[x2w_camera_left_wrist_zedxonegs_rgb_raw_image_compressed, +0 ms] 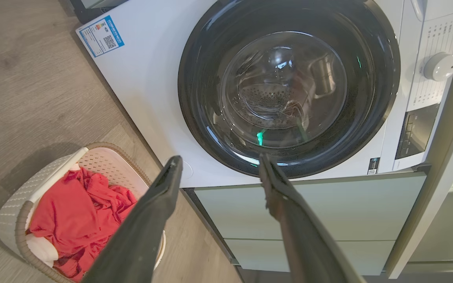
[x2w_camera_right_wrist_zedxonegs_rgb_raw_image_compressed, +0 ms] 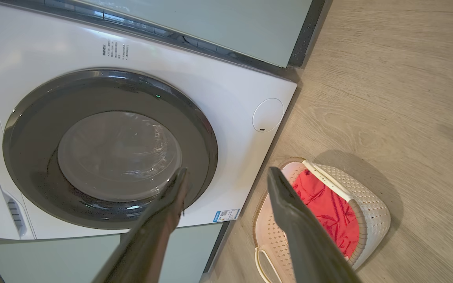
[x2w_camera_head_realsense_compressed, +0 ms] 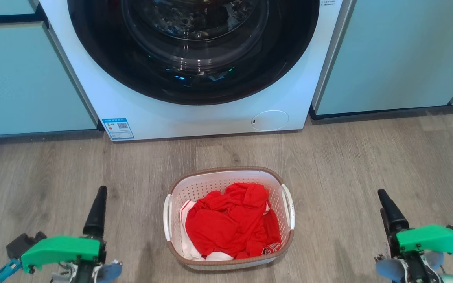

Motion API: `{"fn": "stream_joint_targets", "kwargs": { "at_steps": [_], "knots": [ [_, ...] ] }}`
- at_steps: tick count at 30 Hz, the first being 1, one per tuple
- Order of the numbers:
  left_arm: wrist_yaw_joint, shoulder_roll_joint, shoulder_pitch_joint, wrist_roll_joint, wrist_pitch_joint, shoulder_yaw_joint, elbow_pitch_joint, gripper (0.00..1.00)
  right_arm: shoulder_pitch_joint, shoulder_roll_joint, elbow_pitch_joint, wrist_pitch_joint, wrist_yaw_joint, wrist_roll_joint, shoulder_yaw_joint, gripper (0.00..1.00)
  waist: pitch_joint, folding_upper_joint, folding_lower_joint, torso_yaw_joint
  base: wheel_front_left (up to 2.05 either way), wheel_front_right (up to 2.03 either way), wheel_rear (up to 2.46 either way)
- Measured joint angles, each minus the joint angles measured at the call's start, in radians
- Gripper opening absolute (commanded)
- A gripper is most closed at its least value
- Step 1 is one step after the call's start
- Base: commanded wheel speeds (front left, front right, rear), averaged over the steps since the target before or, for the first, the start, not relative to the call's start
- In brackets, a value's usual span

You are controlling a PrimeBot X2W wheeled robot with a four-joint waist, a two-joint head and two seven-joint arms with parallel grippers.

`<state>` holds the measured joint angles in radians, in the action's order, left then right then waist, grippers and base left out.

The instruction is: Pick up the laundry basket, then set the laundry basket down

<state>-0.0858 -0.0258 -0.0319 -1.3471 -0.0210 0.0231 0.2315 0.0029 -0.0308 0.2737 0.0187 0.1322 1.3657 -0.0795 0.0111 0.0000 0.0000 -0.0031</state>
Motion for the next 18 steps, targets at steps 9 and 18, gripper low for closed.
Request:
{"fn": "stream_joint_targets", "kwargs": {
  "at_steps": [9, 18],
  "knots": [
    [0.028, -0.001, 0.000, 0.159, 0.028, -0.034, -0.042, 1.00, -0.004, 0.000, -0.039, -0.021, 0.000, -0.165, 0.029, 1.00, 0.003, 0.0000, 0.0000, 0.000, 0.00, 0.00, 0.00],
    [0.057, -0.001, 0.000, 0.323, 0.050, -0.056, -0.073, 1.00, -0.004, 0.000, -0.068, -0.049, 0.000, -0.297, 0.053, 1.00, 0.005, 0.0000, 0.0000, -0.001, 0.00, 0.00, 0.00]
  ]
}}
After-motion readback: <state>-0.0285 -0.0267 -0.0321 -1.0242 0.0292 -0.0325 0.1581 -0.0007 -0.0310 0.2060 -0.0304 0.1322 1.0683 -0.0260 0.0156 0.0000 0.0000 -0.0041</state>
